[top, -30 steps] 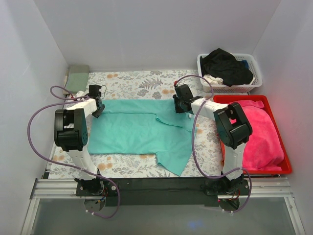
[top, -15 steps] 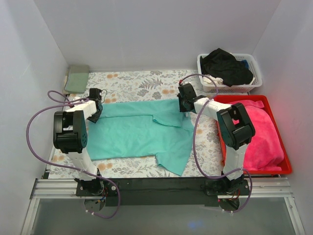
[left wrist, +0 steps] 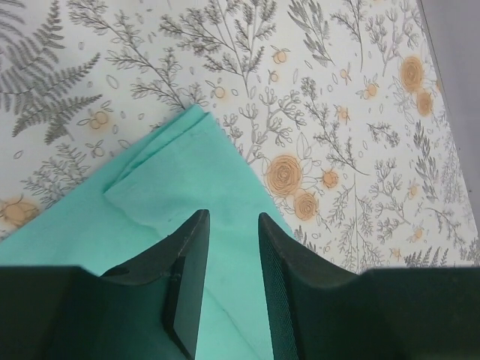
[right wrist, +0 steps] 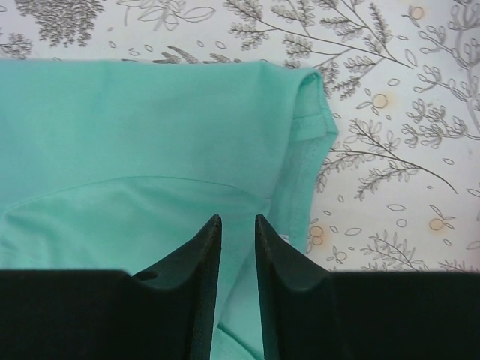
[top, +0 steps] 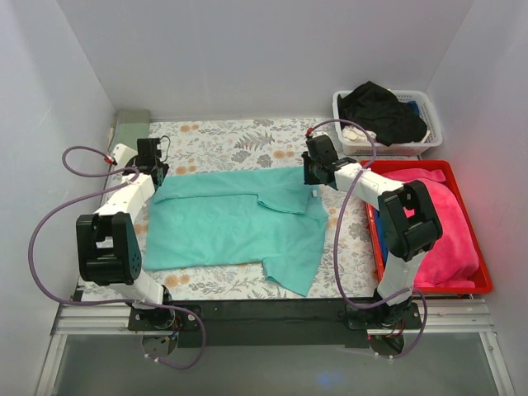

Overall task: Fold and stack the t-shirts
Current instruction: Fold the flattened tshirt in 1/3 of the way, then grap the side of the flattened tshirt closest away from the robot with both arms

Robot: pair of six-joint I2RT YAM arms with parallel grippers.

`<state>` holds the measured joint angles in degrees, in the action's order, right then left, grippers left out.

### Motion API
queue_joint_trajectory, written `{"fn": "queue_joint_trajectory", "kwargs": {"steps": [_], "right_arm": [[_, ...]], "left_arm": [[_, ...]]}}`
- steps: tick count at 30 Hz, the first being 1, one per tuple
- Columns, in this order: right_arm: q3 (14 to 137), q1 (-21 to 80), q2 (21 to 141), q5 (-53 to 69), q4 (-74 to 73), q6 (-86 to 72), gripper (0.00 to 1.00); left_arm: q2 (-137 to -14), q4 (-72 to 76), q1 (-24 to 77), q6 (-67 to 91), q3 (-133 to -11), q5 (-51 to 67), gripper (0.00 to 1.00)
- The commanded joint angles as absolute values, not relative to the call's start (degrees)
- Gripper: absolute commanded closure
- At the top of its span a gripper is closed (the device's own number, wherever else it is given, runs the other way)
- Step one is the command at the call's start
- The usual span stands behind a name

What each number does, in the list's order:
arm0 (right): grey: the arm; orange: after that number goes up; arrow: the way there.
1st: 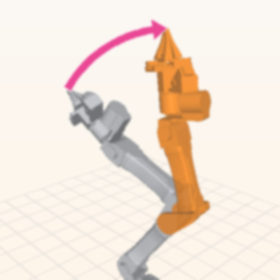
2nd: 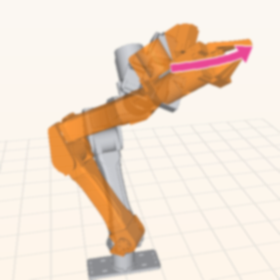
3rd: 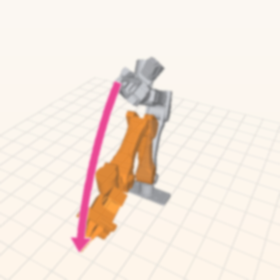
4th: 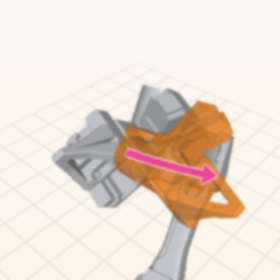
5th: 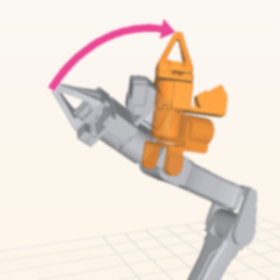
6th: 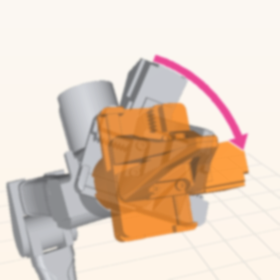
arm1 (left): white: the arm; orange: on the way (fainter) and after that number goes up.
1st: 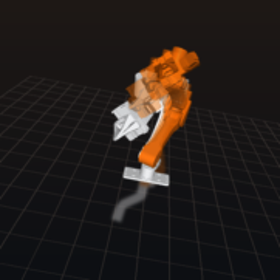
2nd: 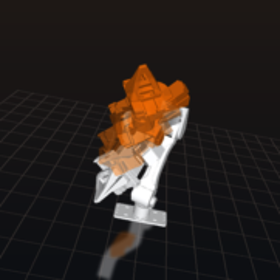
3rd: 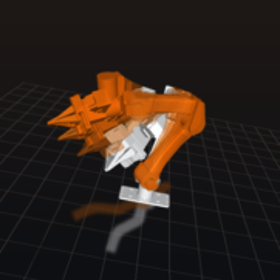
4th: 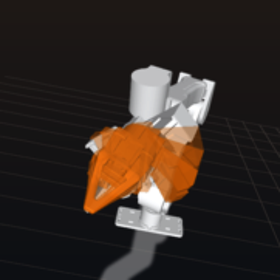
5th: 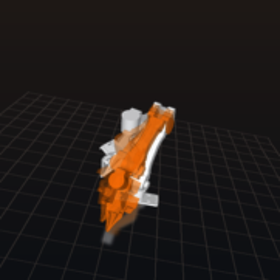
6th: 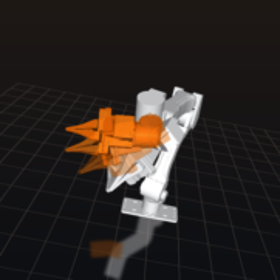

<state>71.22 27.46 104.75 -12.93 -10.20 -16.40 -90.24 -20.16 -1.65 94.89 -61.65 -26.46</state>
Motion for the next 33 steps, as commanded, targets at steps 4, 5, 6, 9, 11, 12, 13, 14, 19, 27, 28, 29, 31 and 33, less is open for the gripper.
{"fn": "queue_joint_trajectory", "kwargs": {"steps": [4,5,6,9,11,12,13,14,19,27,28,29,31,33], "right_arm": [[76.55,27.95,109.15,-4.93,-9.23,-15.92,0.69],[77.07,27.86,109.94,-4.66,-9.32,-15.73,0.68],[77.52,27.95,111.34,-4.75,-9.40,-15.56,0.67],[78.57,27.86,113.98,-6.58,-9.40,-15.12,0.61],[79.19,27.42,115.30,-6.86,-9.49,-15.21,0.59],[79.54,27.25,116.79,-6.94,-9.84,-15.55,0.59],[80.59,26.64,117.68,-6.77,-10.10,-15.64,0.59],[81.29,26.28,118.64,-6.77,-11.15,-15.99,0.59],[88.67,22.86,126.29,-7.82,-16.51,-17.31,0.60],[110.70,18.64,138.67,-10.10,-24.52,-14.94,0.60],[112.57,18.02,139.47,-10.28,-25.04,-14.16,0.60],[114.15,17.58,140.35,-10.81,-25.92,-13.72,0.60],[117.76,16.79,141.41,-11.07,-26.28,-12.58,0.60],[119.44,16.44,140.46,-12.04,-26.19,-11.69,0.60]], "left_arm": [[-99.31,-17.93,-1.41,90.26,-65.91,-19.35,0.69],[-100.62,-18.02,-1.49,90.26,-66.09,-19.25,0.69],[-101.68,-18.10,-1.49,90.35,-66.18,-19.25,0.69],[-105.28,-18.54,-1.41,91.75,-66.00,-20.21,0.69],[-108.80,-20.90,-1.49,92.46,-68.18,-21.52,0.69],[-110.29,-22.14,-1.49,92.98,-69.25,-22.06,0.69],[-111.43,-23.11,-1.49,93.34,-70.21,-22.15,0.69],[-113.62,-24.42,-1.49,93.43,-71.27,-22.32,0.69],[-118.38,-25.75,-1.50,93.78,-77.07,-21.36,0.69],[-126.64,-25.49,-1.49,90.80,-89.72,-16.44,0.69],[-128.65,-25.23,-1.49,90.18,-92.61,-15.22,0.69],[-129.63,-24.79,-1.58,89.65,-94.29,-14.51,0.69],[-132.26,-23.91,-1.49,86.68,-97.28,-12.67,0.69],[-133.15,-21.01,-1.58,83.77,-100.54,-8.19,0.69]]}}
